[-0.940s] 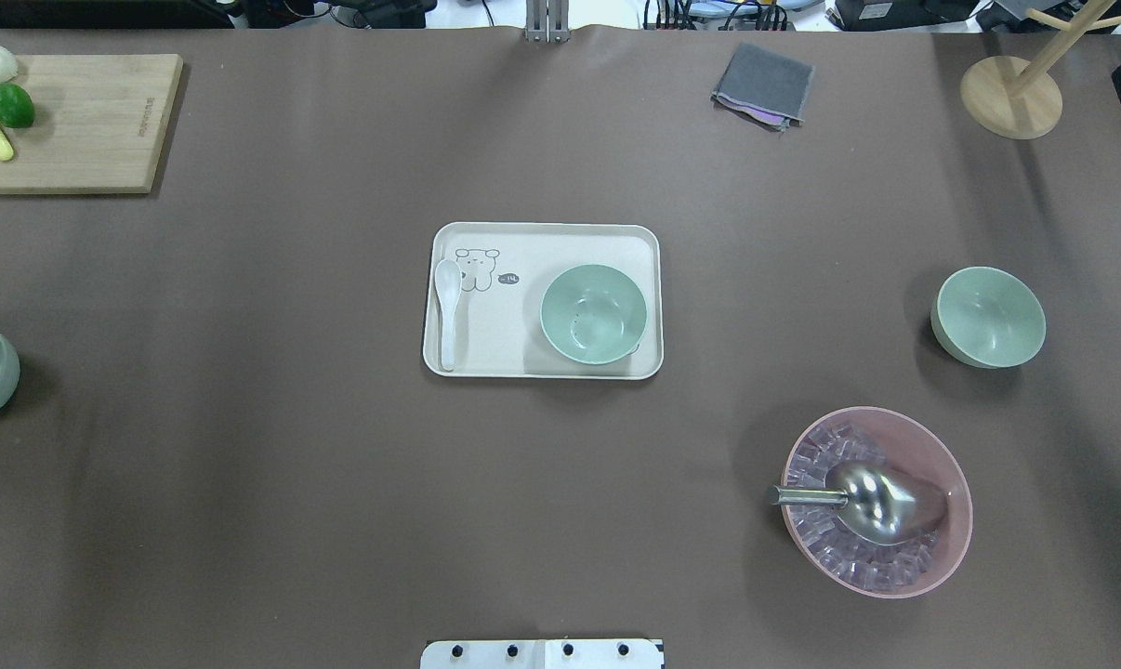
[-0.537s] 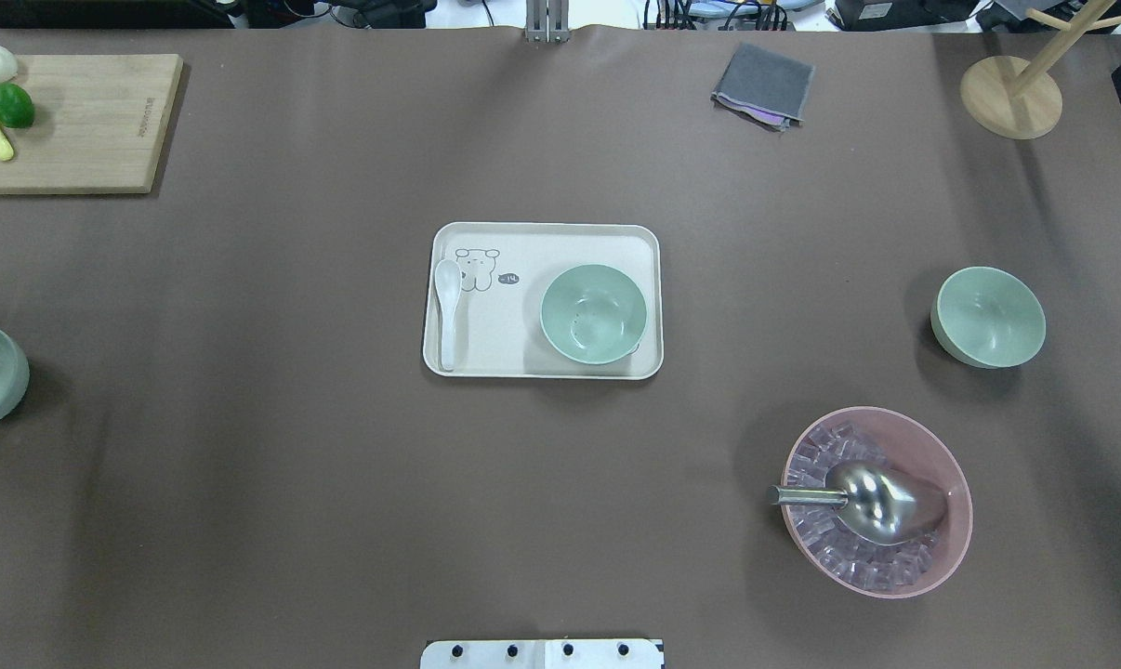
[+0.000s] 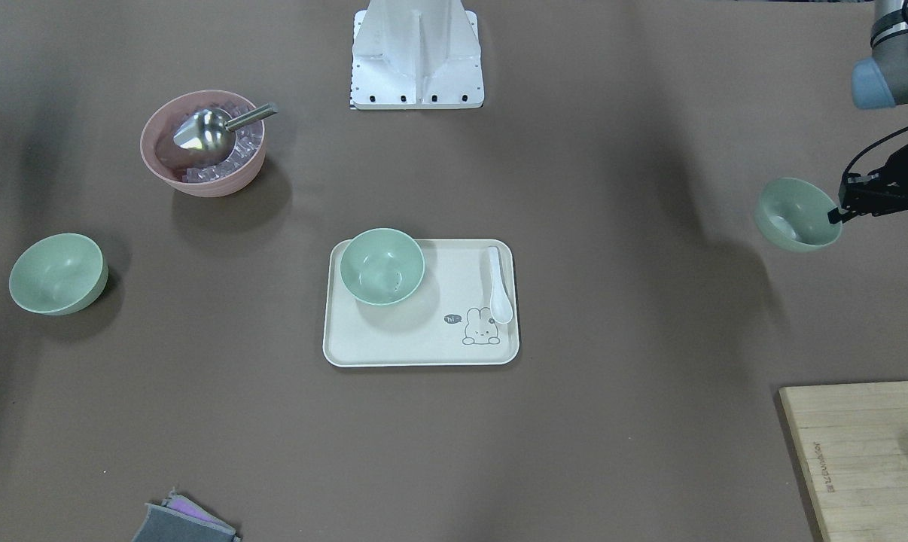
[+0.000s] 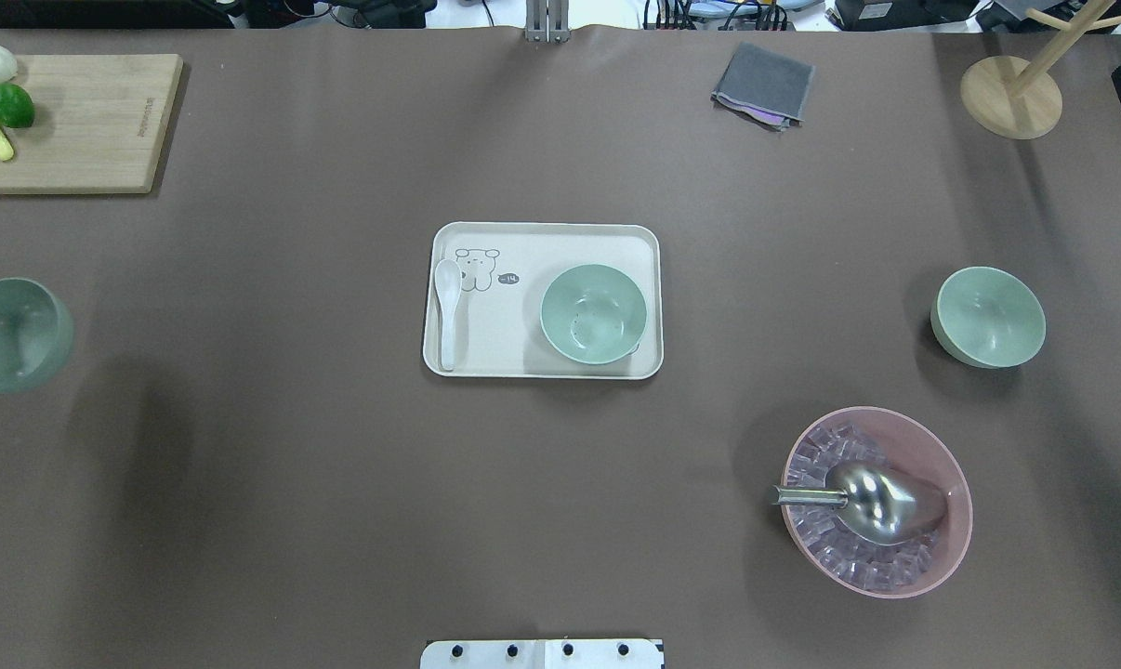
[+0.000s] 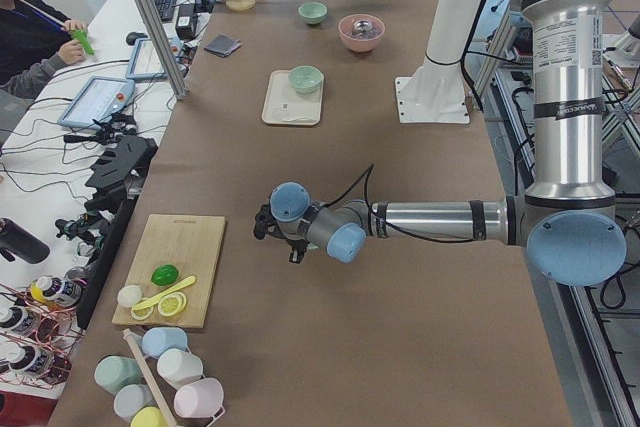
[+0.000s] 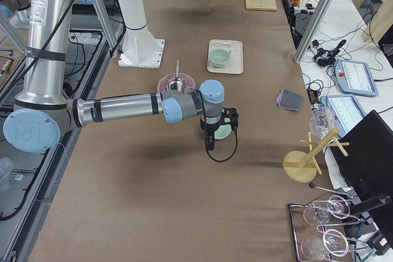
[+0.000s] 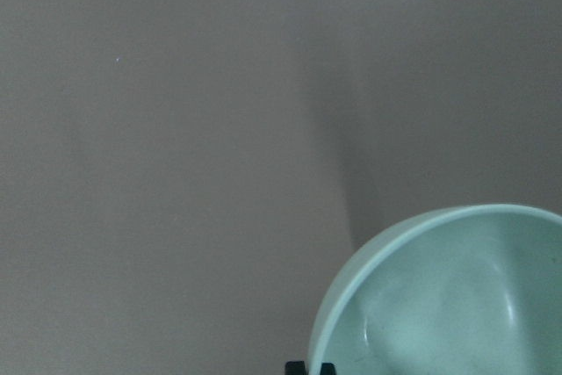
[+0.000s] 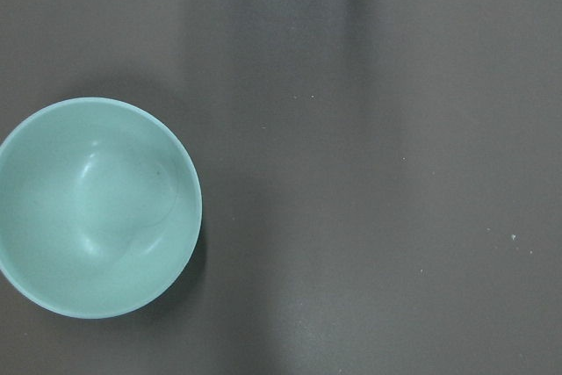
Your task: Stack green bowls together
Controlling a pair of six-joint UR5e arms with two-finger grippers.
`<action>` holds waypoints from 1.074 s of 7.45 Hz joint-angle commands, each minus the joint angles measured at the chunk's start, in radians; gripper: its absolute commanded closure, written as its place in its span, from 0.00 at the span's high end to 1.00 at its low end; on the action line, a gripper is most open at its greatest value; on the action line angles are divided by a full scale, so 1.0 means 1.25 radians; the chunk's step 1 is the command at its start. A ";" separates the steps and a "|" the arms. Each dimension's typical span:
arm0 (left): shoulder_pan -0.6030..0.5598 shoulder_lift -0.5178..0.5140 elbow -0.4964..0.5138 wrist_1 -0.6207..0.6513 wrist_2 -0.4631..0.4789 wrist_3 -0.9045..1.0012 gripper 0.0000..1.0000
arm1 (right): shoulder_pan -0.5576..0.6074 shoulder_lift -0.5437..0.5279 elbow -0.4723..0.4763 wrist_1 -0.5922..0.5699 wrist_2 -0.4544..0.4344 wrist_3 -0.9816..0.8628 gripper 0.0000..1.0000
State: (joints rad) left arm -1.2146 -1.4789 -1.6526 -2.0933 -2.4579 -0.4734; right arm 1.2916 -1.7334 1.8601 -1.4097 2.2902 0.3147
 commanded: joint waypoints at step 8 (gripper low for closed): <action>0.391 -0.539 -0.088 0.321 0.174 -0.696 0.00 | 0.000 0.000 0.000 0.000 0.000 0.002 1.00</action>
State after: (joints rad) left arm -0.7952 -2.0513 -1.7754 -1.7700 -2.2900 -1.2670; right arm 1.2916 -1.7334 1.8608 -1.4098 2.2902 0.3175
